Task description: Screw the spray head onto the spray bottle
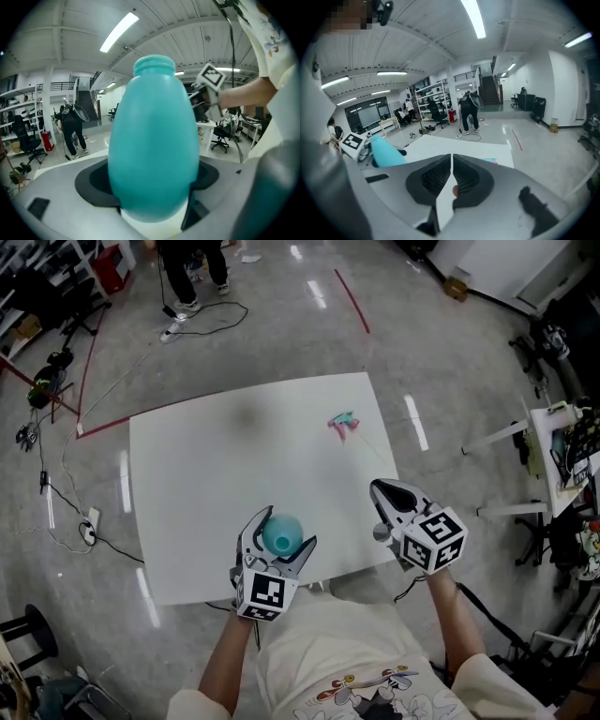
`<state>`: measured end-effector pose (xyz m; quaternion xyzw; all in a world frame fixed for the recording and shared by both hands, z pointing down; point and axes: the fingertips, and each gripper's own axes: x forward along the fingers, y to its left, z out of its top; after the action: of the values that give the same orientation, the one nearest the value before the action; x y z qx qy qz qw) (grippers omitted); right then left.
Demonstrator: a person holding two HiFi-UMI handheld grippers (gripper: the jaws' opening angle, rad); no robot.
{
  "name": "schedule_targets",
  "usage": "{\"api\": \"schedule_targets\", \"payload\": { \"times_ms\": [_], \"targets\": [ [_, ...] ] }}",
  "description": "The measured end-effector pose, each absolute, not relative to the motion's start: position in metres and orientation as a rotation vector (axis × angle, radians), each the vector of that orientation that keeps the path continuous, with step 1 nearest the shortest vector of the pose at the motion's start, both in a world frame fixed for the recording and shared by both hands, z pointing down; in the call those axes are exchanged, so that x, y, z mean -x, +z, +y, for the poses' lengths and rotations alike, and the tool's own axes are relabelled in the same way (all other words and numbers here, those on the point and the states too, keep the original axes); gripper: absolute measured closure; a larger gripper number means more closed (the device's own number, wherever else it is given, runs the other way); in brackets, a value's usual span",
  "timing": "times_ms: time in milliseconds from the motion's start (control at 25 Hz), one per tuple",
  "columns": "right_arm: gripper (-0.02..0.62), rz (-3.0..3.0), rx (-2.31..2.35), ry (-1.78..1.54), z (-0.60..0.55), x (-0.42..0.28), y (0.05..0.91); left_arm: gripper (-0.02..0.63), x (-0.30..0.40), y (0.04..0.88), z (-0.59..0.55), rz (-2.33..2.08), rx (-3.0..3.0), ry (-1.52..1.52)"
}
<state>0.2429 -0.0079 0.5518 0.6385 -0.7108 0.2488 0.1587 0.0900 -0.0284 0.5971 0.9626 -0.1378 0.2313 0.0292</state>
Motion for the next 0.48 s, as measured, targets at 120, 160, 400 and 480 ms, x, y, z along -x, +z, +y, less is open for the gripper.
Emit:
{"api": "schedule_targets", "payload": {
  "times_ms": [120,160,400,480],
  "targets": [
    [0.578,-1.969,-1.693,0.733,-0.055,-0.277,0.578,0.181,-0.082,0.572,-0.024,-0.474,-2.980,0.706],
    [0.553,-1.933,-1.638,0.729,-0.069,-0.291,0.589,0.181,-0.081,0.563,-0.023,-0.500,-2.978,0.697],
    [0.497,-1.703,-1.318,0.835,-0.138,-0.359,0.673,0.181,-0.067,0.535,-0.030,-0.673,-2.900,0.742],
    [0.495,-1.623,-1.190,0.899,-0.147,-0.373,0.703,0.181,-0.067,0.531,-0.030,-0.691,-2.878,0.755]
  ]
}}
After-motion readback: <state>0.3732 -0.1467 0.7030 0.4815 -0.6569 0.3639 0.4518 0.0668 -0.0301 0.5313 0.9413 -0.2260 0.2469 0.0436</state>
